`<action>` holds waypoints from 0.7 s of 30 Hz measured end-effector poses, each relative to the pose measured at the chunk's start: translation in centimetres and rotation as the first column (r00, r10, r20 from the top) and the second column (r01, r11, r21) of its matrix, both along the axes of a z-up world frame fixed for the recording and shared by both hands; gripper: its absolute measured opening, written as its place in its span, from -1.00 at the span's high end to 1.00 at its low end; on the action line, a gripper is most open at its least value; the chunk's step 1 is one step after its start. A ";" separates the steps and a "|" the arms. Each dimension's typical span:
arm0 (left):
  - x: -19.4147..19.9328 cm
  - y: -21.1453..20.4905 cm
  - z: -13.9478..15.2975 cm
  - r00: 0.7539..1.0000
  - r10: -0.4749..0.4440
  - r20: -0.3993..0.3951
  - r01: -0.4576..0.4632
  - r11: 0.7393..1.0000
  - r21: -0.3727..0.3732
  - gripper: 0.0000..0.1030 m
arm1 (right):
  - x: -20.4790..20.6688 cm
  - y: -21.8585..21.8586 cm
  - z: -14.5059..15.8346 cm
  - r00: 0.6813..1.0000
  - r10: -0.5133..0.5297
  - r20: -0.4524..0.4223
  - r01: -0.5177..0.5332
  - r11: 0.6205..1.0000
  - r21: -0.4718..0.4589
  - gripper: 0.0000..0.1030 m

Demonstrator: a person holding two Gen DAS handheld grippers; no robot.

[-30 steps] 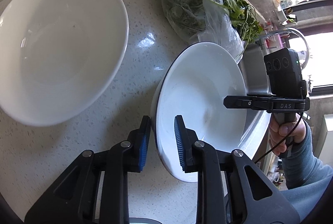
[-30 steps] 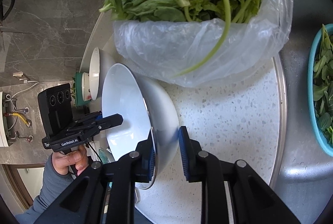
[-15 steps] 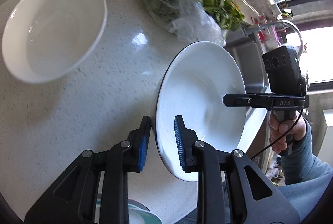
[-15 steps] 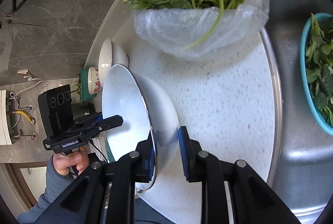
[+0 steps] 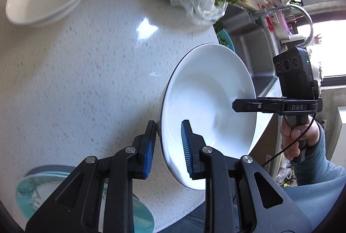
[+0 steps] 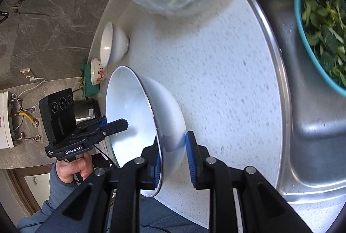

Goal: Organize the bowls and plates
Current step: 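Lift the white deep plate with the left gripper and lower it onto the counter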

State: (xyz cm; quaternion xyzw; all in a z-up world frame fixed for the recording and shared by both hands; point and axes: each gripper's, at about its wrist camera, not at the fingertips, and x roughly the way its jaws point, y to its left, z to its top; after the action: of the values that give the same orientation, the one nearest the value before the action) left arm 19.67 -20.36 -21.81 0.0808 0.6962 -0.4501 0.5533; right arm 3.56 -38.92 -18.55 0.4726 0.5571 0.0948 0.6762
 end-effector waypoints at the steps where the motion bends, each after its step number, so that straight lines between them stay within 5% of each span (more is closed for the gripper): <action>1: -0.3 0.1 -0.2 1.000 -0.002 0.000 0.002 1.000 0.004 0.59 | -0.1 0.1 -0.2 1.000 0.000 -0.004 0.000 1.000 0.002 0.53; 21: -3.1 -0.7 -3.0 1.000 0.002 -0.009 -0.002 0.999 0.040 0.59 | -0.2 1.1 -1.6 1.000 0.005 -0.016 -0.005 1.000 0.003 0.54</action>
State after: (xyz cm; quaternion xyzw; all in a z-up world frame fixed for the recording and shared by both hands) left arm 16.61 -21.05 -24.83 0.0892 0.7076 -0.4360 0.5489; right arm 3.33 -37.82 -20.12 0.4731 0.5636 0.0937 0.6706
